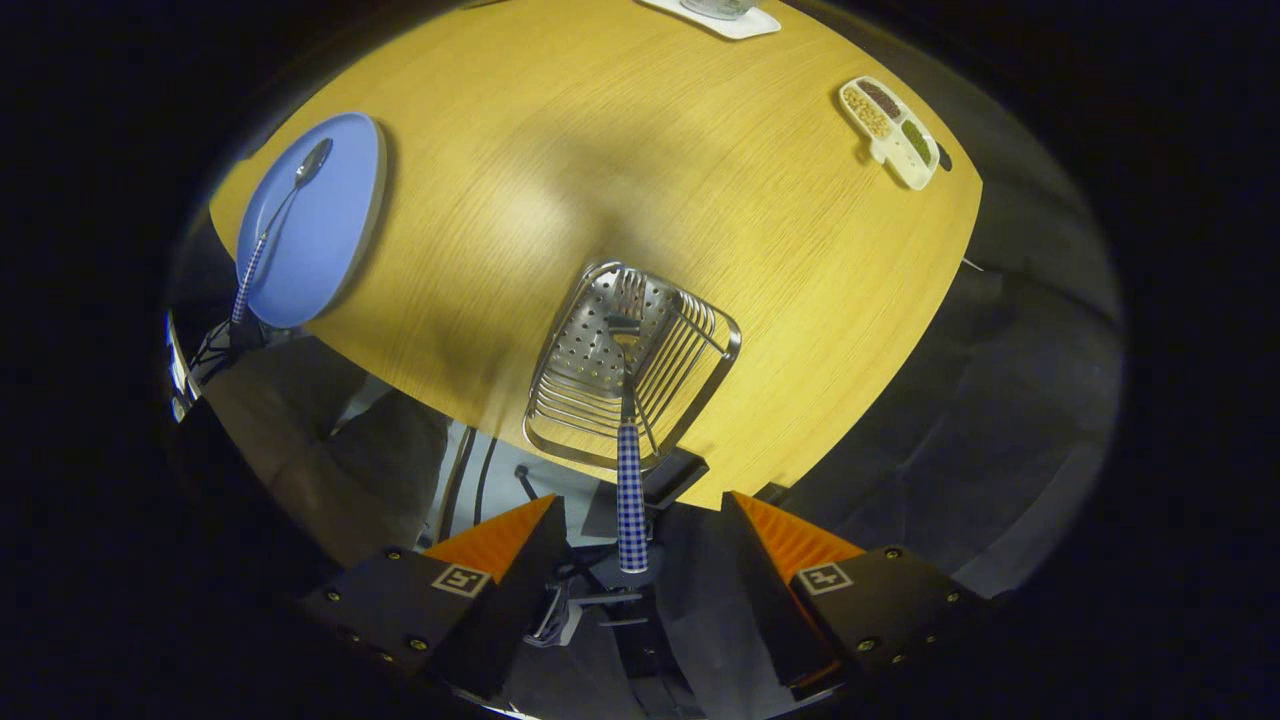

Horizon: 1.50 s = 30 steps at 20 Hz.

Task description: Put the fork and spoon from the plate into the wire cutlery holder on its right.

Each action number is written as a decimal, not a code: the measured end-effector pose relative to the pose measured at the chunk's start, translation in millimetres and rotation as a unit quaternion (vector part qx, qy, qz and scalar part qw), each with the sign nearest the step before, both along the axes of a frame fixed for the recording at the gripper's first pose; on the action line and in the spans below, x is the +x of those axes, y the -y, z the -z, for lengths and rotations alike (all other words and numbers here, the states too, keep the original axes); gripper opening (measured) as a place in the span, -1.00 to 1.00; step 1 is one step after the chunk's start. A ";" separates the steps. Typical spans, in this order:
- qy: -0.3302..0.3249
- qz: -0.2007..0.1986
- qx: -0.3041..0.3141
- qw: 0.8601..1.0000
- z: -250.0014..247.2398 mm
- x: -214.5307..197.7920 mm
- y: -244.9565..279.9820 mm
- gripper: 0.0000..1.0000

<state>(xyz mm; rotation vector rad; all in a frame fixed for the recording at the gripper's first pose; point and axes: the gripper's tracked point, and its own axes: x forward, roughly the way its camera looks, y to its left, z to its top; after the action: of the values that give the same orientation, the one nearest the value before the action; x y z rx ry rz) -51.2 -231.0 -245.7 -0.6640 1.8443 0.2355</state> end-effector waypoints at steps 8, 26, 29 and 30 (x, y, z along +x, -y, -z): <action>0.153 0.080 0.050 0.984 -18.7 1.7 -50.6 0.90; 0.376 0.132 0.211 0.893 -59.0 -11.8 -236.0 0.91; 0.367 0.133 0.213 0.896 -51.1 -16.9 -253.6 0.91; 0.361 0.131 0.213 0.898 -47.8 -19.1 -259.8 0.91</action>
<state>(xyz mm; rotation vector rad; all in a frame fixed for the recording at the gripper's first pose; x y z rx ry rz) -70.2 28.8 -197.9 -0.1447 1.0890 0.1728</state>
